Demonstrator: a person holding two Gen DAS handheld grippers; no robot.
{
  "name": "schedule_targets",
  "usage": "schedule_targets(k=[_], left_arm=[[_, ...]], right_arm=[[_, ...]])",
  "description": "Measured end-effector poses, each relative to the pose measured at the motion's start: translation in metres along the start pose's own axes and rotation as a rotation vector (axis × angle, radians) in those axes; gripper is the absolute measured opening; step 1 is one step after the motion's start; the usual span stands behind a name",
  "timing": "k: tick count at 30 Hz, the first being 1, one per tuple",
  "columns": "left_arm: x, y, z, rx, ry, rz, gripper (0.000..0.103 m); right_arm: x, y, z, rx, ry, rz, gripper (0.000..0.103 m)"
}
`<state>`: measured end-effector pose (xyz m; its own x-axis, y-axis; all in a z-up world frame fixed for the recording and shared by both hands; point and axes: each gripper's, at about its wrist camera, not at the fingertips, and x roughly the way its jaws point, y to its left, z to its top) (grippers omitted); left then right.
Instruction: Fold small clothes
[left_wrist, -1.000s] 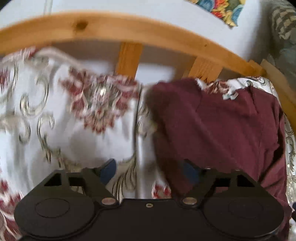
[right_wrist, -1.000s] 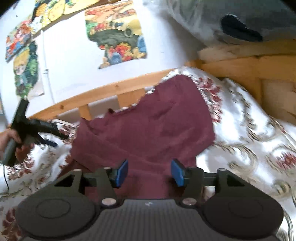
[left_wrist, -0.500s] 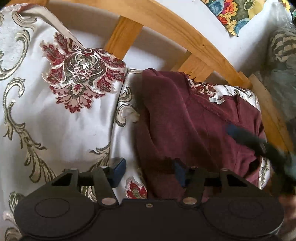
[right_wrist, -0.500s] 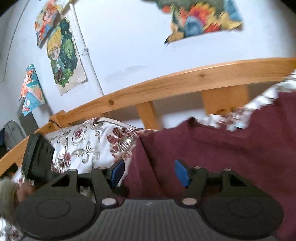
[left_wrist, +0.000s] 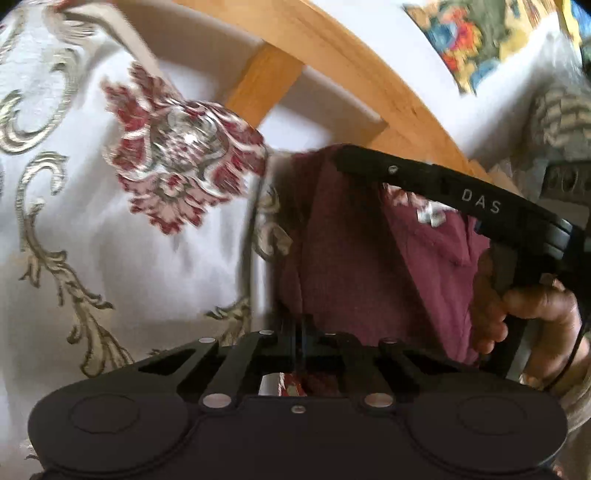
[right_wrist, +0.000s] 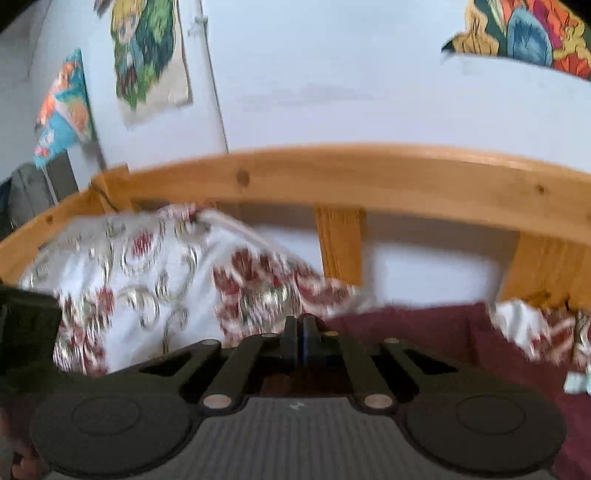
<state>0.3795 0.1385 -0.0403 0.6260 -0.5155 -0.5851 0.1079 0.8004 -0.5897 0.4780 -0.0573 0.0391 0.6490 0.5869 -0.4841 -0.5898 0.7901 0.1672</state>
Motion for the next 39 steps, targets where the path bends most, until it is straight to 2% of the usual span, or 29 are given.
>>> schedule_targets(k=[3,8,11,12,13,14,15,16,18,19,22,25,26,28,30,32,35,39], left_arm=[[-0.007,0.012,0.006,-0.053,-0.018,-0.020,0.001],[-0.016,0.017,0.013,-0.053,-0.017,-0.015,0.002],[-0.016,0.014,0.015,-0.026,0.012,0.041,0.004],[-0.015,0.013,0.015,-0.017,0.027,0.075,0.015],[-0.015,0.013,0.015,-0.011,0.034,0.102,0.026],[-0.016,0.013,0.015,-0.006,0.028,0.123,0.031],[-0.019,0.013,0.016,-0.002,0.012,0.140,0.040],[-0.022,0.011,0.017,0.008,-0.009,0.153,0.048],[-0.025,0.005,0.020,0.048,-0.047,0.173,0.060],[-0.025,0.002,0.022,0.068,-0.062,0.179,0.066],[-0.018,-0.014,0.029,0.150,-0.096,0.178,0.074],[-0.001,-0.033,0.037,0.224,-0.121,0.193,0.077],[0.007,-0.041,0.040,0.255,-0.125,0.214,0.077],[0.025,-0.055,0.045,0.321,-0.133,0.317,0.077],[0.042,-0.060,0.049,0.343,-0.144,0.407,0.075],[0.049,-0.054,0.051,0.306,-0.152,0.438,0.074],[0.057,-0.035,0.047,0.198,-0.129,0.466,0.075],[0.048,-0.028,0.041,0.169,-0.159,0.443,0.078]], right_arm=[[0.004,-0.004,0.003,0.017,-0.050,-0.035,0.004],[0.026,-0.012,0.000,0.061,-0.058,-0.042,0.004],[0.042,-0.010,-0.005,0.034,-0.039,-0.054,0.004],[0.044,-0.010,-0.006,0.035,-0.029,-0.059,0.005],[0.044,-0.012,-0.008,0.046,-0.028,-0.059,0.013],[0.040,-0.015,-0.009,0.060,-0.033,-0.060,0.021],[0.034,-0.018,-0.010,0.070,-0.041,-0.062,0.048],[0.025,-0.020,-0.012,0.065,-0.053,-0.065,0.066],[0.003,-0.022,-0.017,0.013,-0.070,-0.067,0.068],[-0.008,-0.022,-0.020,-0.015,-0.074,-0.079,0.074],[-0.056,-0.022,-0.043,-0.080,-0.103,-0.143,0.093],[-0.106,-0.016,-0.076,-0.149,-0.102,-0.213,0.099],[-0.122,-0.011,-0.088,-0.174,-0.100,-0.248,0.100],[-0.154,0.000,-0.114,-0.224,-0.089,-0.332,0.103],[-0.183,0.014,-0.146,-0.246,-0.060,-0.435,0.103],[-0.205,0.026,-0.179,-0.193,0.006,-0.538,0.103],[-0.231,0.037,-0.216,0.000,0.099,-0.660,0.103],[-0.257,0.044,-0.249,0.243,0.047,-0.772,0.103]])
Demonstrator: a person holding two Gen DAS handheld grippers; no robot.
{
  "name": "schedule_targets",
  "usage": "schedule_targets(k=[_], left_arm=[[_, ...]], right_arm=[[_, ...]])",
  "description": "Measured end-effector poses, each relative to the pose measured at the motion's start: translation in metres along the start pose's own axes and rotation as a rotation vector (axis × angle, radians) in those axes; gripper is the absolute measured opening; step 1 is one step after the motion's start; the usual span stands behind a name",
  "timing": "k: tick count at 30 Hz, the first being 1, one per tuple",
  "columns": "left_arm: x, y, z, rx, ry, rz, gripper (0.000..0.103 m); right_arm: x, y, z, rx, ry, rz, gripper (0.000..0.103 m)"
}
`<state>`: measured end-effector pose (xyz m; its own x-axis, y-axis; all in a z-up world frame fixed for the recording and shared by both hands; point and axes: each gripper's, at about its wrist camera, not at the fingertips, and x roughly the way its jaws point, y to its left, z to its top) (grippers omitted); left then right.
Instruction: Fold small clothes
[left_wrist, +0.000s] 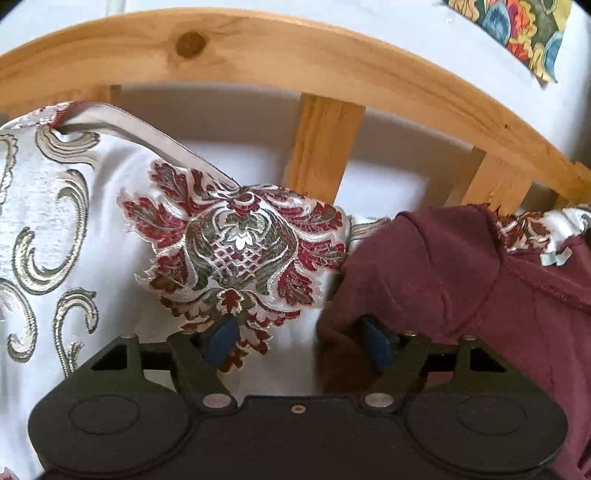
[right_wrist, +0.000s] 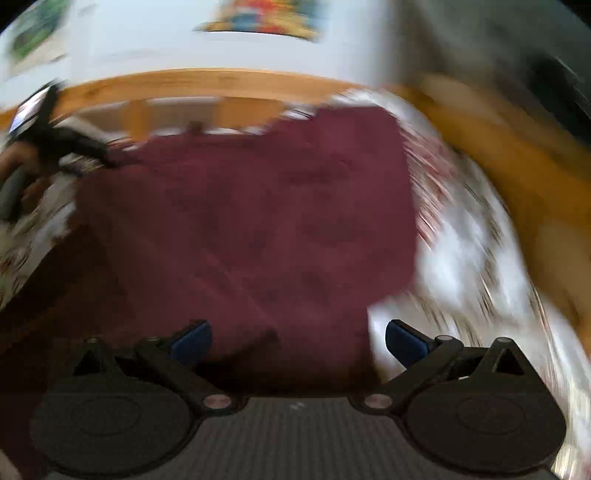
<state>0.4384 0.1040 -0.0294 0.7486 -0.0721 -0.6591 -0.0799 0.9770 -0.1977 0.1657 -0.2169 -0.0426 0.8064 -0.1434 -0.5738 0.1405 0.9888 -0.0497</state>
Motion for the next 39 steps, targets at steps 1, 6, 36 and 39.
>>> schedule_targets(k=[1,6,36,39], left_arm=[[-0.004,0.001,0.001,-0.010,-0.005,0.000,0.078],[-0.031,0.004,0.005,-0.047,-0.044,-0.044,0.084],[-0.107,-0.034,-0.086,0.035,0.047,0.034,0.097],[-0.102,-0.037,-0.081,0.027,0.023,0.050,0.097]], right_arm=[[-0.001,-0.003,-0.005,0.042,-0.018,-0.020,0.103],[-0.002,-0.008,-0.011,0.087,-0.105,-0.012,0.103],[-0.045,-0.010,-0.019,0.109,-0.164,0.197,0.004],[-0.037,-0.017,-0.024,0.157,-0.106,0.203,0.004]])
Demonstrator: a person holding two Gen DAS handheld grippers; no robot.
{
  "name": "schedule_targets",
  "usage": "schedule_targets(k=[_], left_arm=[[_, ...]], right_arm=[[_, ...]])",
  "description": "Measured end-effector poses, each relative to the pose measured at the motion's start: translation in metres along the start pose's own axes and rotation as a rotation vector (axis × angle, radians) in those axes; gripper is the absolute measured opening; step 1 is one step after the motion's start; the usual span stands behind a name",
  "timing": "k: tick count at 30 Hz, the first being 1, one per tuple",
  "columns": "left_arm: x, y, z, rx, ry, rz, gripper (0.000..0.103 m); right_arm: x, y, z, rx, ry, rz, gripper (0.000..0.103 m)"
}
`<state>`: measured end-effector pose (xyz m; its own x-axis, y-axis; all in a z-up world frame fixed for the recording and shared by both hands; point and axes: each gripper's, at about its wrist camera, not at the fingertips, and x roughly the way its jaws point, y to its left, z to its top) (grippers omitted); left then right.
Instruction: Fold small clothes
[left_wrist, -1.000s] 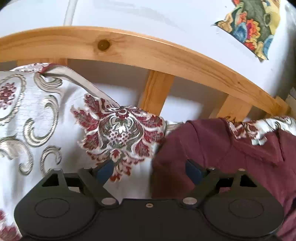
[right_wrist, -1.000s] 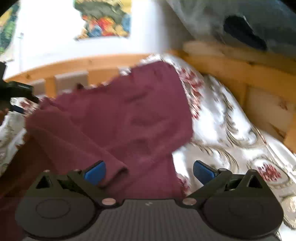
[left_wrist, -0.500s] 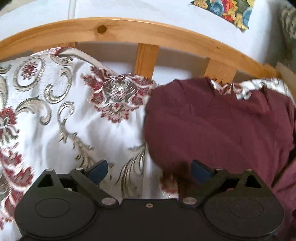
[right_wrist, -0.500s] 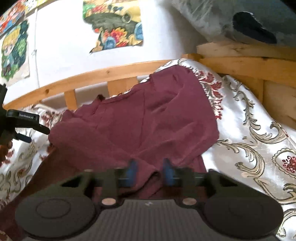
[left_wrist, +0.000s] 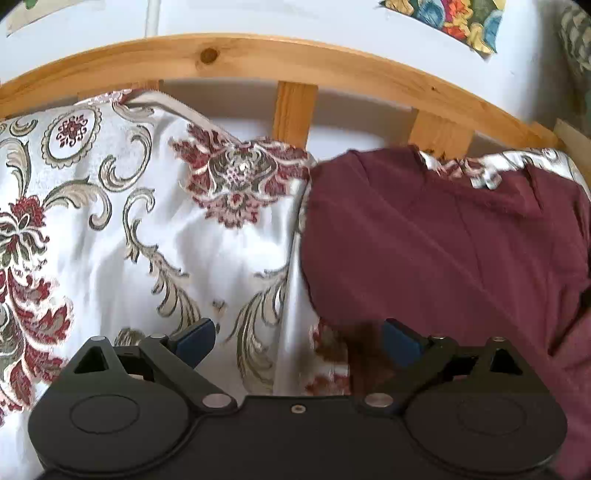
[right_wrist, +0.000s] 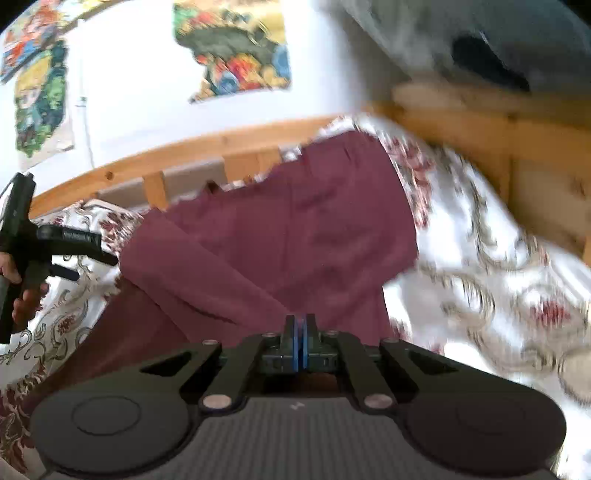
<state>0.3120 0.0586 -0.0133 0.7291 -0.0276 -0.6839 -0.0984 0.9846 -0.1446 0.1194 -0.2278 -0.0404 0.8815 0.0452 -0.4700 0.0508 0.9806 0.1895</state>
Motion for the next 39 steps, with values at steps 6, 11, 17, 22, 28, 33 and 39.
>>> schedule_targets(k=[6,11,17,22,28,33,39], left_arm=[[0.020,-0.005,0.010,-0.009,-0.005,0.066,0.097],[0.039,-0.002,0.006,-0.010,0.034,0.092,0.099],[0.040,0.003,-0.001,-0.050,0.018,0.095,0.102],[0.021,0.011,-0.012,-0.157,0.015,0.059,0.102],[-0.028,-0.002,-0.038,-0.144,-0.021,0.016,0.102],[-0.087,-0.015,-0.072,-0.058,-0.079,-0.078,0.102],[-0.152,-0.018,-0.118,0.011,-0.155,-0.174,0.102]], right_arm=[[0.008,-0.003,-0.003,-0.008,0.012,-0.015,0.011],[0.017,0.003,-0.007,-0.048,0.013,-0.017,0.056],[0.021,0.007,-0.005,-0.076,0.004,-0.011,0.076],[0.012,0.010,-0.003,-0.139,-0.003,-0.014,0.101],[-0.002,0.012,0.002,-0.199,0.018,0.003,0.103],[-0.026,0.019,-0.001,-0.318,0.074,-0.013,0.103],[-0.081,0.035,-0.040,-0.490,0.072,-0.060,0.103]])
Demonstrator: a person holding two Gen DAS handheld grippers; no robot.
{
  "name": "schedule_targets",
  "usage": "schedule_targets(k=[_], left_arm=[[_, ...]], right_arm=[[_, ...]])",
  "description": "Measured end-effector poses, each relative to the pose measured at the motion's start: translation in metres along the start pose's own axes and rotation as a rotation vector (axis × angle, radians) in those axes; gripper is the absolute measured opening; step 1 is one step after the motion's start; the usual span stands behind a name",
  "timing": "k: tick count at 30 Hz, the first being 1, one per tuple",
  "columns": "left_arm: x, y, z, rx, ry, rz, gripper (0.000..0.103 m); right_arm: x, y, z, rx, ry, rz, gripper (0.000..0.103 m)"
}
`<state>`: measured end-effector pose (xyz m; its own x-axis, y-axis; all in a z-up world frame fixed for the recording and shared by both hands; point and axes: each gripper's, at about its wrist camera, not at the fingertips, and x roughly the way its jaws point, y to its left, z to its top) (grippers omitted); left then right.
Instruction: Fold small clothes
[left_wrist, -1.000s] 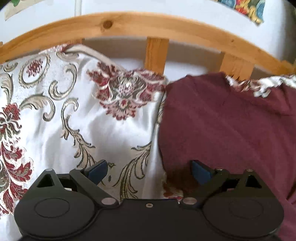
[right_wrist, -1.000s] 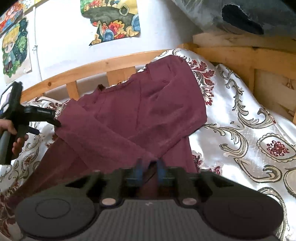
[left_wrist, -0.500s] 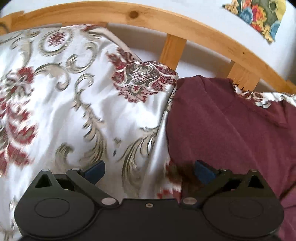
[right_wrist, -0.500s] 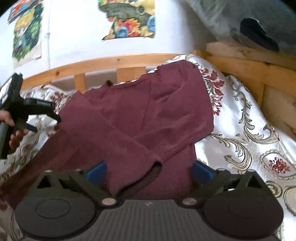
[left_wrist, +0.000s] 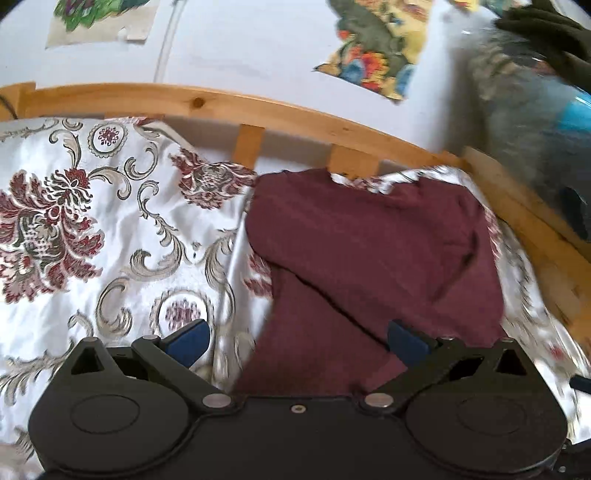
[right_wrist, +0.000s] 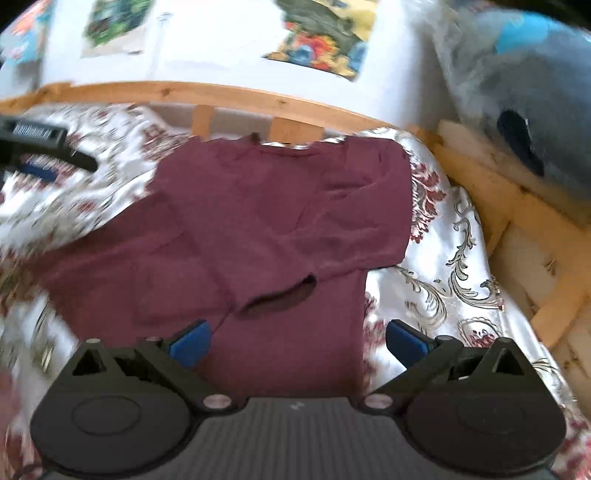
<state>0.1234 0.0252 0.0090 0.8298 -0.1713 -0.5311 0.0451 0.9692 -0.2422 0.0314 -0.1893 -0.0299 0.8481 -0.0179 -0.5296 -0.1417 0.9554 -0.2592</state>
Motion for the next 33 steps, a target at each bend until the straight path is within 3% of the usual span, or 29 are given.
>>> schedule_targets(k=[5,8,11,18,25,29,33], left_arm=[[-0.015,0.000,-0.032,0.021,0.079,0.015,0.102],[-0.008,0.004,-0.043,0.017,0.153,-0.001,0.102],[-0.003,0.002,-0.051,0.033,0.176,0.005,0.102],[0.001,-0.023,-0.065,0.203,0.180,-0.039,0.102],[-0.003,-0.061,-0.087,0.446,0.162,-0.186,0.102],[0.005,-0.078,-0.099,0.550,0.192,-0.229,0.102],[0.012,-0.088,-0.108,0.593,0.206,-0.233,0.102]], right_arm=[[-0.008,0.033,-0.021,-0.263,0.073,-0.067,0.103],[0.006,0.042,-0.024,-0.315,0.130,-0.066,0.103],[0.026,0.045,-0.031,-0.352,0.196,-0.076,0.103],[0.041,0.040,-0.032,-0.305,0.192,-0.052,0.103],[0.045,0.056,-0.030,-0.391,0.092,-0.051,0.103],[0.052,0.048,-0.023,-0.320,0.090,-0.023,0.102],[0.055,0.032,-0.015,-0.161,0.109,0.078,0.084]])
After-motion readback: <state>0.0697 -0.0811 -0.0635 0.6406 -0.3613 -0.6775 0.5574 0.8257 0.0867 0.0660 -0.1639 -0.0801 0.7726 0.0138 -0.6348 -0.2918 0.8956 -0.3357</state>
